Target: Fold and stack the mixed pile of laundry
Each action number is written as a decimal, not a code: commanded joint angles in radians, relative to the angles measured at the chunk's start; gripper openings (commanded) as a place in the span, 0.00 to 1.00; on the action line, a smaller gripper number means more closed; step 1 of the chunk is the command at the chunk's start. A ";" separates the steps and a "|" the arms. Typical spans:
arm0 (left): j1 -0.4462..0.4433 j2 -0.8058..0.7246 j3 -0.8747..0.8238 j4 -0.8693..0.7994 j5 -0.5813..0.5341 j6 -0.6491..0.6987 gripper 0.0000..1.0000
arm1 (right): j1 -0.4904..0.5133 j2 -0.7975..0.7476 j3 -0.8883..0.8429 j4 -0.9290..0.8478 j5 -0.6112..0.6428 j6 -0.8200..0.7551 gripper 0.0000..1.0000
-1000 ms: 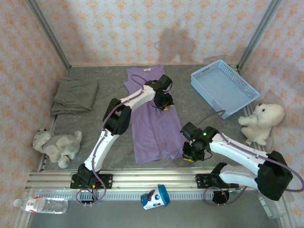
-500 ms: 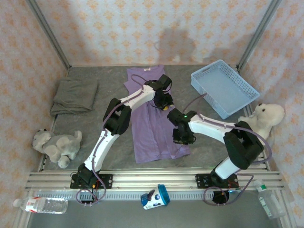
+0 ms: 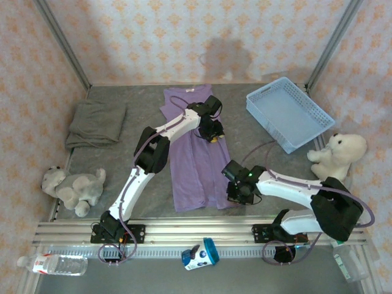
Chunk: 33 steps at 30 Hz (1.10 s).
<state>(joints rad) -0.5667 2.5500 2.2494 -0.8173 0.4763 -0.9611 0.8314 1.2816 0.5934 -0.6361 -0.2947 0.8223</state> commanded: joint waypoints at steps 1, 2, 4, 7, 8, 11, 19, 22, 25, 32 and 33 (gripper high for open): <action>0.037 0.107 -0.009 -0.073 -0.096 0.002 0.30 | 0.025 -0.026 -0.037 -0.199 -0.075 0.083 0.21; 0.039 0.109 -0.003 -0.077 -0.095 0.002 0.30 | 0.024 -0.042 -0.028 -0.218 -0.078 0.086 0.21; 0.040 0.110 0.002 -0.077 -0.094 0.003 0.30 | 0.025 -0.074 -0.013 -0.237 -0.078 0.094 0.24; 0.040 0.110 0.011 -0.082 -0.093 0.010 0.30 | 0.017 -0.084 0.034 -0.260 -0.057 0.077 0.28; 0.040 0.110 0.015 -0.085 -0.090 0.014 0.30 | 0.006 -0.076 0.065 -0.268 -0.052 0.055 0.29; 0.039 0.104 0.026 -0.093 -0.081 0.032 0.31 | -0.047 -0.050 0.179 -0.332 0.021 -0.024 0.32; 0.036 0.075 0.001 -0.115 -0.082 0.080 0.32 | -0.322 0.045 0.277 -0.225 0.048 -0.321 0.34; 0.036 0.063 -0.017 -0.119 -0.083 0.092 0.32 | -0.363 0.116 0.279 -0.145 0.015 -0.395 0.28; 0.036 0.059 -0.031 -0.124 -0.085 0.098 0.32 | -0.380 0.181 0.263 -0.040 -0.066 -0.426 0.23; 0.038 0.052 -0.071 -0.114 -0.094 0.086 0.32 | -0.380 0.143 0.125 -0.016 -0.079 -0.397 0.21; 0.040 0.052 -0.073 -0.109 -0.095 0.079 0.32 | -0.380 0.108 0.078 -0.016 -0.089 -0.372 0.21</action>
<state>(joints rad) -0.5465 2.5477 2.2429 -0.8066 0.4786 -0.8886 0.4526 1.4609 0.7582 -0.6392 -0.3687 0.4290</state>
